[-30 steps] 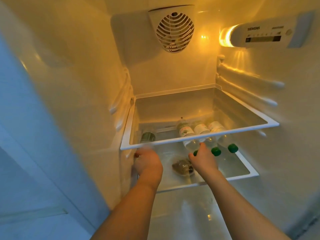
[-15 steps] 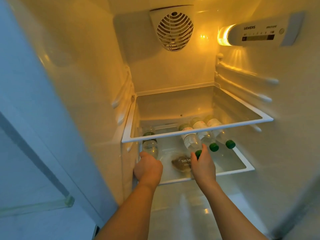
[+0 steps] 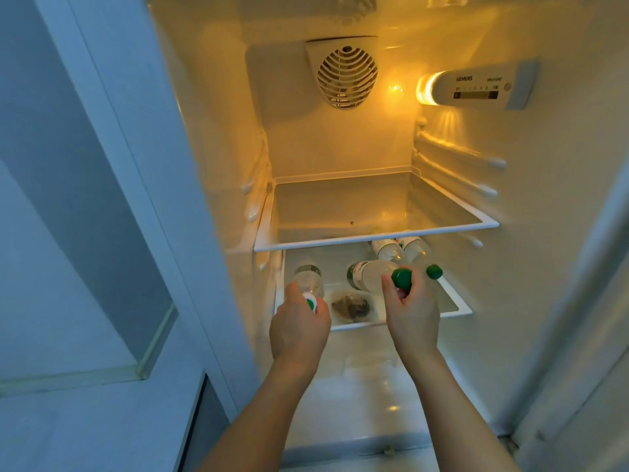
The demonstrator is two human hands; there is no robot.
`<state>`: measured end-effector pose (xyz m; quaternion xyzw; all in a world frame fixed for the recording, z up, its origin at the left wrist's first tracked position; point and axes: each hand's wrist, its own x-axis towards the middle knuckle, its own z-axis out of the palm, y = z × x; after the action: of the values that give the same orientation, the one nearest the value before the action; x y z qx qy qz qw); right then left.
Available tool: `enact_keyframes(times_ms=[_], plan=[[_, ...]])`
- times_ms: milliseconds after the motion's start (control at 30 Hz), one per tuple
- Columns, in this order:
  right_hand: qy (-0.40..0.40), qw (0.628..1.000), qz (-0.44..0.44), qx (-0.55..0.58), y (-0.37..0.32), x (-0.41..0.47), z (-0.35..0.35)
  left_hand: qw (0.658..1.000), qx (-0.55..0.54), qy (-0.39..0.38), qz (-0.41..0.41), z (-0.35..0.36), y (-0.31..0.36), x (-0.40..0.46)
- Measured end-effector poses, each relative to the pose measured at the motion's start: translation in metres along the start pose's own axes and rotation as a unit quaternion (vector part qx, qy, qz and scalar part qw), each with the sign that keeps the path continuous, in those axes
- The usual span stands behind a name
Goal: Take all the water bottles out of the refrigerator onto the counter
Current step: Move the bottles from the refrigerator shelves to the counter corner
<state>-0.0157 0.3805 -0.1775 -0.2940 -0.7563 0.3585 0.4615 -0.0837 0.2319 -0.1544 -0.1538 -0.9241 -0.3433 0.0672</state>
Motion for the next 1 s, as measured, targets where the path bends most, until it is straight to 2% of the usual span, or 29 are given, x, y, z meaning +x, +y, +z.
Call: enact_keyframes(times_ms=[133,233,300,433,500,633,800,867,1000], plan=[[0.015,0.997,-0.064,0.034,-0.022,0.006,-0.007,0.995,-0.052,0.063,0.063,-0.018,0.008,-0.003],[0.037,0.996,-0.077,0.038,-0.032,0.01,-0.005,0.988,-0.064,0.11,0.091,-0.03,0.018,0.002],[0.041,0.995,-0.068,0.055,-0.035,0.014,-0.003,0.983,-0.067,0.131,0.106,-0.034,0.024,0.007],[0.013,0.984,-0.004,0.176,-0.046,0.016,-0.002,0.974,-0.064,0.158,0.149,-0.028,0.025,0.019],[0.026,0.982,0.012,0.189,-0.048,0.017,0.001,0.968,-0.1,0.161,0.164,-0.021,0.025,0.022],[0.066,0.977,0.026,0.2,-0.049,0.021,0.002,0.95,-0.286,0.111,0.051,-0.015,0.031,0.019],[0.08,0.977,0.039,0.195,-0.049,0.025,-0.001,0.947,-0.292,0.11,0.069,-0.009,0.027,0.023],[0.087,0.977,0.03,0.19,-0.053,0.023,-0.005,0.939,-0.31,0.14,0.055,-0.014,0.027,0.022],[0.09,0.98,0.003,0.179,-0.064,0.015,-0.017,0.936,-0.3,0.163,0.083,-0.035,0.035,0.009]])
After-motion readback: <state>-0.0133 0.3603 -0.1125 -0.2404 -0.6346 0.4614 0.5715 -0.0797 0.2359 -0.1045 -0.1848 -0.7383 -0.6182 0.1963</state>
